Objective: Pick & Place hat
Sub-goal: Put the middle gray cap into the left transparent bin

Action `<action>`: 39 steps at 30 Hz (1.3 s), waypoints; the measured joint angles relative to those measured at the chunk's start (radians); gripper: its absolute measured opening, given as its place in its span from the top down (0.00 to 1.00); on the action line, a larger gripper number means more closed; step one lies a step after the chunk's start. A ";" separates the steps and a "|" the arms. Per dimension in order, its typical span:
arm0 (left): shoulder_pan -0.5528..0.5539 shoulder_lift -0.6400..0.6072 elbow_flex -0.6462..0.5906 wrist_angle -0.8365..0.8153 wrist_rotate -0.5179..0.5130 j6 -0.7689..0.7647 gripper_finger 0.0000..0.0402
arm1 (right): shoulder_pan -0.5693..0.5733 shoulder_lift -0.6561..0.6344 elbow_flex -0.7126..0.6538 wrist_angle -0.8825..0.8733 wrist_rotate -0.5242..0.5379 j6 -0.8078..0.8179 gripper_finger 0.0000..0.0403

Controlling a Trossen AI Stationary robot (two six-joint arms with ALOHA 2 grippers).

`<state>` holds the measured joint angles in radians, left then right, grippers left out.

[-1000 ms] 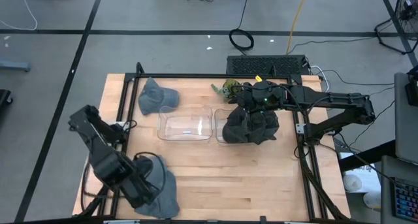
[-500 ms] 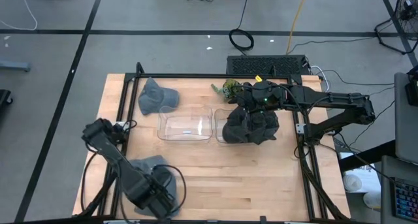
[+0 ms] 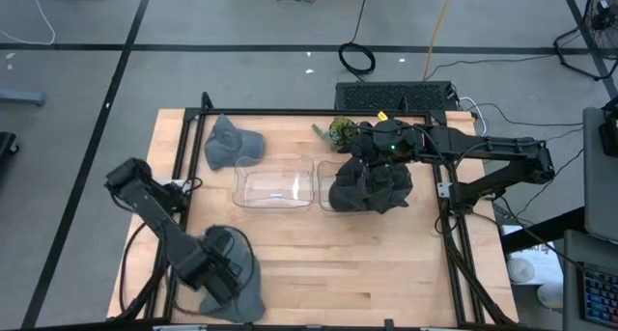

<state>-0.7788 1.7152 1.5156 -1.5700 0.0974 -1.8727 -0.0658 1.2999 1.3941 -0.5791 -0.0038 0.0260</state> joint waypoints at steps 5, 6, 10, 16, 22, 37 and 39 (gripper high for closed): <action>0.001 -0.113 -0.103 0.001 -0.010 0.006 0.55 | 0.000 0.000 0.000 0.005 0.000 0.029 0.27; 0.001 -0.133 -0.125 0.005 -0.007 0.006 0.55 | 0.000 0.000 0.000 0.008 -0.001 0.036 0.27; 0.010 -0.200 -0.214 0.060 0.015 0.014 0.55 | 0.000 0.000 0.000 0.024 0.000 0.045 0.27; 0.037 -0.245 -0.336 0.211 0.029 0.057 0.55 | 0.000 0.000 0.000 0.041 0.000 0.045 0.27; 0.056 -0.245 -0.422 0.240 0.042 0.072 0.55 | 0.000 0.000 0.000 0.041 0.001 0.045 0.27; 0.061 -0.245 -0.491 0.390 0.068 0.114 0.60 | 0.000 0.000 0.000 0.054 0.002 0.042 0.27; 0.061 -0.245 -0.492 0.390 0.063 0.123 0.68 | 0.000 0.000 0.000 0.066 0.005 0.041 0.27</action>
<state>-0.7181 1.4700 1.0241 -1.1800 0.1607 -1.7496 -0.0656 1.2999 1.3941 -0.5135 0.0012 0.0669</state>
